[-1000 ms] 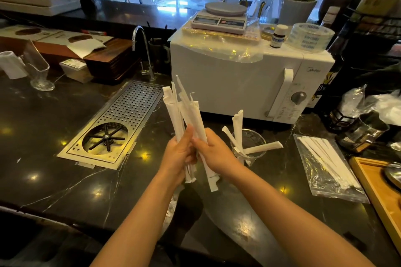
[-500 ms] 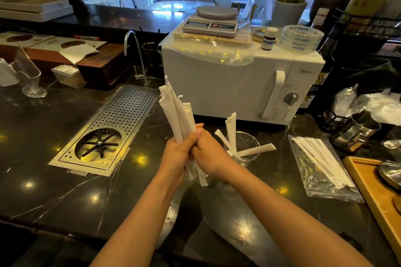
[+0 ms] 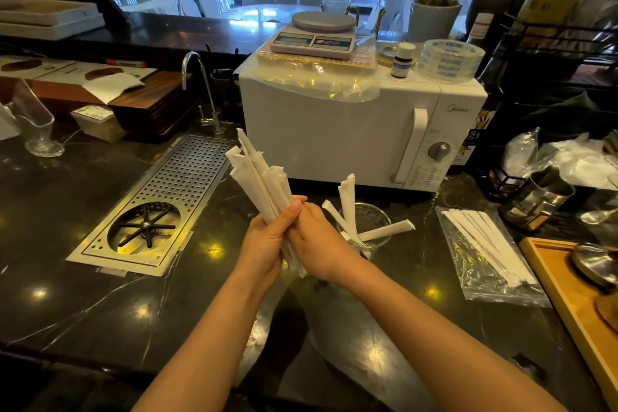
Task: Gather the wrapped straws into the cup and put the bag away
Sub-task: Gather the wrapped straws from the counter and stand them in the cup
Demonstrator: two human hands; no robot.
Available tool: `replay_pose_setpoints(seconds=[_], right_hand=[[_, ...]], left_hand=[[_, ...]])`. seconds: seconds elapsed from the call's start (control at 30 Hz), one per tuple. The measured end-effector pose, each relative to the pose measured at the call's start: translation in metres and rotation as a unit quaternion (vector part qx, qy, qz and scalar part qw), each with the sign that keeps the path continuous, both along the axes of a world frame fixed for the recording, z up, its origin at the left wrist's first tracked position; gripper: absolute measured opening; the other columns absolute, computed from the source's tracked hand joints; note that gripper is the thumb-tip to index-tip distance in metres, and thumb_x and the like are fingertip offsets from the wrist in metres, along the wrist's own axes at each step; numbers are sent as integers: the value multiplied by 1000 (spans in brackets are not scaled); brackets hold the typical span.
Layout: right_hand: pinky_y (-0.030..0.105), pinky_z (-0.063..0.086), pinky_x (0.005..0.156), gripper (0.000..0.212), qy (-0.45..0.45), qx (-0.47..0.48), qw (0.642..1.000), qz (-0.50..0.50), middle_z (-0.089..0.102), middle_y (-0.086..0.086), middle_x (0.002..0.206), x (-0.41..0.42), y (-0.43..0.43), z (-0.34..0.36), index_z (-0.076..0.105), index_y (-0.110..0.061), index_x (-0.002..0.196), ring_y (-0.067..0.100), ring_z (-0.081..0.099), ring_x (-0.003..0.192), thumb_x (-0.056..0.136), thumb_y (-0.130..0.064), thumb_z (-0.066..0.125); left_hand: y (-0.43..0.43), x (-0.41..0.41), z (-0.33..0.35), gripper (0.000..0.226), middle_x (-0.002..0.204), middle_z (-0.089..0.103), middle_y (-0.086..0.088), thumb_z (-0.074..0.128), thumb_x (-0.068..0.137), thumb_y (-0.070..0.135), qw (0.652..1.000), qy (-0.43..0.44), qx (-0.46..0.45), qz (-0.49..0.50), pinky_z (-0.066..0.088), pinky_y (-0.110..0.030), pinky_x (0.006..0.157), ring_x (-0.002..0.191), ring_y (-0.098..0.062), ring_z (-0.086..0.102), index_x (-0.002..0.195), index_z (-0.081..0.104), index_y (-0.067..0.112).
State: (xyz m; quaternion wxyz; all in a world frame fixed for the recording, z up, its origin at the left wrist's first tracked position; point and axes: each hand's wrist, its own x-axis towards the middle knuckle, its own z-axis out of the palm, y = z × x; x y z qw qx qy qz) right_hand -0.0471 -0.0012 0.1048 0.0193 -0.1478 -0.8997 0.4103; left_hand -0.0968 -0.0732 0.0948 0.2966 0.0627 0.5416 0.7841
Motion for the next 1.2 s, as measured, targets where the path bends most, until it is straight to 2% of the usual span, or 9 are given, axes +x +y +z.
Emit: replay_pose_setpoints(seconds=[0.17, 0.27, 0.4, 0.53, 0.73, 0.8, 0.9, 1.07, 1.2], right_hand=[[36, 46, 99, 44, -8, 17, 1000, 0, 31, 6, 141, 11, 5, 4, 28, -19, 137, 25, 47, 120, 96, -29, 39], [37, 45, 97, 46, -8, 32, 999, -13, 35, 6, 139, 22, 11, 10, 28, -22, 137, 24, 47, 120, 94, -32, 42], [46, 46, 100, 49, -1, 43, 999, -28, 43, 5, 135, 40, 22, 18, 30, -27, 137, 24, 49, 119, 91, -32, 47], [48, 52, 89, 48, 24, 41, 998, -50, 57, 4, 124, 58, 34, 23, 33, -31, 133, 24, 59, 105, 88, -30, 51], [45, 54, 85, 44, 44, 10, 990, -132, 61, 0, 112, 109, 71, 25, 39, -33, 130, 20, 64, 91, 88, -30, 52], [41, 54, 84, 41, 49, -6, 987, -151, 58, -4, 103, 117, 77, 24, 41, -28, 126, 20, 63, 91, 87, -29, 54], [23, 50, 76, 51, 77, -44, 983, -163, 53, -7, 103, 120, 82, 25, 37, -22, 130, 16, 61, 94, 84, -24, 60], [28, 50, 91, 59, 127, -118, 975, -137, 53, -2, 119, 118, 85, 26, 39, -23, 128, 14, 55, 111, 77, -20, 69], [27, 52, 81, 39, 161, -138, 965, -155, 59, -8, 90, 117, 86, 11, 49, -25, 105, 13, 61, 91, 75, -18, 72]], left_hand=[[1, 5, 2, 31, 99, 62, -10, 55, 83, 14, 1000, 13, 6, -3, 47, -39, 93, 100, -20, 59, 112, 55, 2], [4, 9, 6, 14, 91, 62, -7, 54, 83, 13, 999, 33, 6, -16, 52, -34, 84, 93, -16, 61, 94, 61, 10], [16, 18, 11, 34, 98, 60, -6, 56, 81, 16, 999, 32, 7, -22, 50, -37, 85, 97, -19, 59, 113, 52, 5], [32, 27, 12, 20, 91, 62, -3, 55, 81, 17, 997, 51, 21, -50, 54, -30, 74, 85, -14, 64, 102, 52, 19], [79, 61, 5, 20, 73, 60, -1, 53, 85, 18, 987, 77, 24, -140, 55, -21, 57, 62, -8, 65, 104, 55, 11], [86, 67, 2, 10, 62, 57, 2, 54, 85, 19, 986, 94, 16, -138, 55, -22, 57, 56, -7, 62, 92, 56, 12], [92, 72, -4, 14, 72, 66, -1, 56, 83, 24, 983, 121, 4, -138, 57, -26, 64, 67, -10, 67, 91, 59, 15], [102, 81, -8, 20, 64, 72, 11, 53, 85, 12, 959, 205, -2, -193, 54, -15, 59, 68, 0, 67, 77, 62, 29], [114, 87, -19, 20, 68, 61, 0, 49, 86, 18, 957, 197, -39, -212, 52, -11, 55, 61, -1, 64, 70, 60, 23]])
